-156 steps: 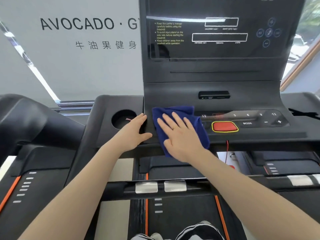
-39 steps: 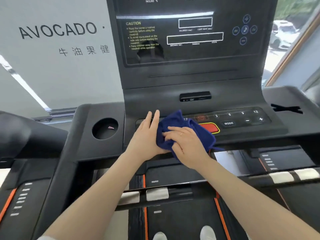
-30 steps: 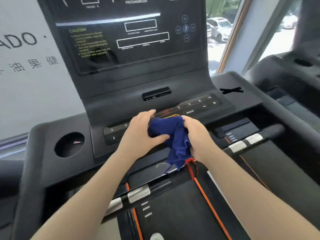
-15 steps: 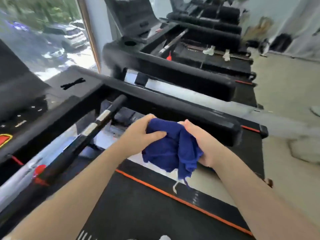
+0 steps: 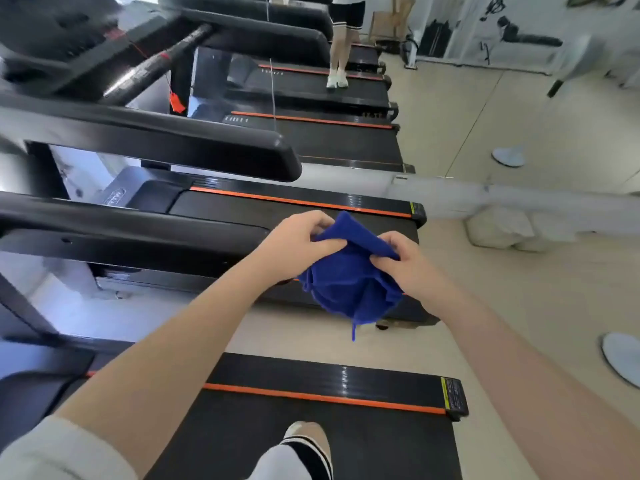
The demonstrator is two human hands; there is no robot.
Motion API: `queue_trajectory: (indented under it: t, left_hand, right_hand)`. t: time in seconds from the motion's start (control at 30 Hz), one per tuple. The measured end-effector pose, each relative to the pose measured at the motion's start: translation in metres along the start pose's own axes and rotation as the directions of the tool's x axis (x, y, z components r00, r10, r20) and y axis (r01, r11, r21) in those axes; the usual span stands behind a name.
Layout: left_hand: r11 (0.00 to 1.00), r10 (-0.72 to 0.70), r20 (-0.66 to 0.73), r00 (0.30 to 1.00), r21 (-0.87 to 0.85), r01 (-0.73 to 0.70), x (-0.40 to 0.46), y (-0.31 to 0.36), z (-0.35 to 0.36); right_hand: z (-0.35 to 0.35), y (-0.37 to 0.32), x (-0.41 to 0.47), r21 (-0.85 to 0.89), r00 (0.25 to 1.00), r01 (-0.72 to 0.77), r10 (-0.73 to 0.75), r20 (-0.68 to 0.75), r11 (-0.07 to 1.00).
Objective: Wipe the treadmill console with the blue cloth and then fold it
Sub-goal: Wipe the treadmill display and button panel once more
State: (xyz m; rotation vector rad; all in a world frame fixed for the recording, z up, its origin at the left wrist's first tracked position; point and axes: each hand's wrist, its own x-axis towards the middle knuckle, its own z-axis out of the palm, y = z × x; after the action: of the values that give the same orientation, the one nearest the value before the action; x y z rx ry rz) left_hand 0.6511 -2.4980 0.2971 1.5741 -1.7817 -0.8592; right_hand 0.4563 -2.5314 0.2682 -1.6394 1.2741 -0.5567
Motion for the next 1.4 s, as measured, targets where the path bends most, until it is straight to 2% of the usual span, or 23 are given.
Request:
queue_trajectory:
  t: [0.1,0.23,0.33,0.47,0.57,0.73,0.87,0.93,1.03,1.17,1.23,1.27,1.3,1.37,1.4]
  left_hand:
    - [0.993,0.053,0.012,0.998,0.108,-0.054,0.046,0.000,0.005]
    - [0.990,0.077,0.024,0.997,0.116,-0.080,0.111,-0.009,-0.010]
    - [0.996,0.005,-0.024,1.000,0.088,-0.003,0.161,-0.023,-0.027]
    - [0.994,-0.080,-0.113,0.990,0.062,0.087,0.225,-0.040,-0.048]
    - [0.993,-0.108,-0.217,0.970,0.020,0.115,0.258,-0.052,-0.063]
    - [0.988,-0.131,-0.258,0.957,0.045,0.148,0.311,-0.077,-0.083]
    - [0.971,-0.094,-0.321,0.943,0.178,0.157,0.361,-0.098,-0.100]
    - [0.955,-0.113,-0.332,0.937,0.224,0.195,0.392,-0.112,-0.108]
    - [0.944,-0.179,-0.317,0.931,0.211,0.254,0.450,-0.132,-0.123]
    - [0.947,-0.220,-0.273,0.936,0.169,0.272,0.525,-0.151,-0.150]
    - [0.936,-0.289,-0.357,0.888,0.091,0.341,0.553,-0.167,-0.168]
    - [0.920,-0.372,-0.433,0.821,-0.053,0.389,0.564,-0.175,-0.177]
    - [0.869,-0.494,-0.482,0.724,-0.276,0.410,0.572,-0.182,-0.186]
    - [0.643,-0.729,-0.417,0.543,-0.688,0.336,0.585,-0.194,-0.206]
    - [0.553,-0.794,-0.374,0.479,-0.771,0.316,0.589,-0.202,-0.217]
  right_hand:
    - [-0.010,0.009,0.040,0.008,0.999,-0.014,0.014,-0.042,1.000]
    - [-0.028,0.005,0.111,0.217,0.997,-0.059,0.066,-0.026,0.974]
    - [-0.037,-0.011,0.170,0.350,0.991,-0.117,0.134,-0.023,0.929]
    - [-0.042,-0.037,0.244,0.364,0.969,-0.227,0.245,-0.003,0.903]
    - [-0.043,-0.050,0.291,0.449,0.944,-0.325,0.314,0.102,0.832]
    - [-0.036,-0.071,0.370,0.591,0.921,-0.371,0.200,0.335,0.717]
    - [-0.036,-0.082,0.453,0.693,0.866,-0.404,0.006,0.500,0.597]
    - [-0.036,-0.085,0.499,0.635,0.821,-0.407,-0.041,0.569,0.656]
    - [-0.046,-0.096,0.569,0.406,0.702,-0.241,-0.130,0.700,0.881]
    - [-0.060,-0.125,0.665,0.314,0.697,-0.211,-0.082,0.712,0.926]
    - [-0.053,-0.134,0.714,0.290,0.698,-0.175,-0.089,0.710,0.941]
    - [-0.045,-0.139,0.736,0.272,0.705,-0.164,-0.080,0.704,0.948]
    - [-0.037,-0.146,0.755,0.256,0.716,-0.158,-0.068,0.694,0.954]
    - [-0.018,-0.161,0.783,0.239,0.726,-0.138,-0.066,0.685,0.961]
    - [-0.008,-0.171,0.795,0.251,0.711,-0.136,-0.082,0.698,0.959]
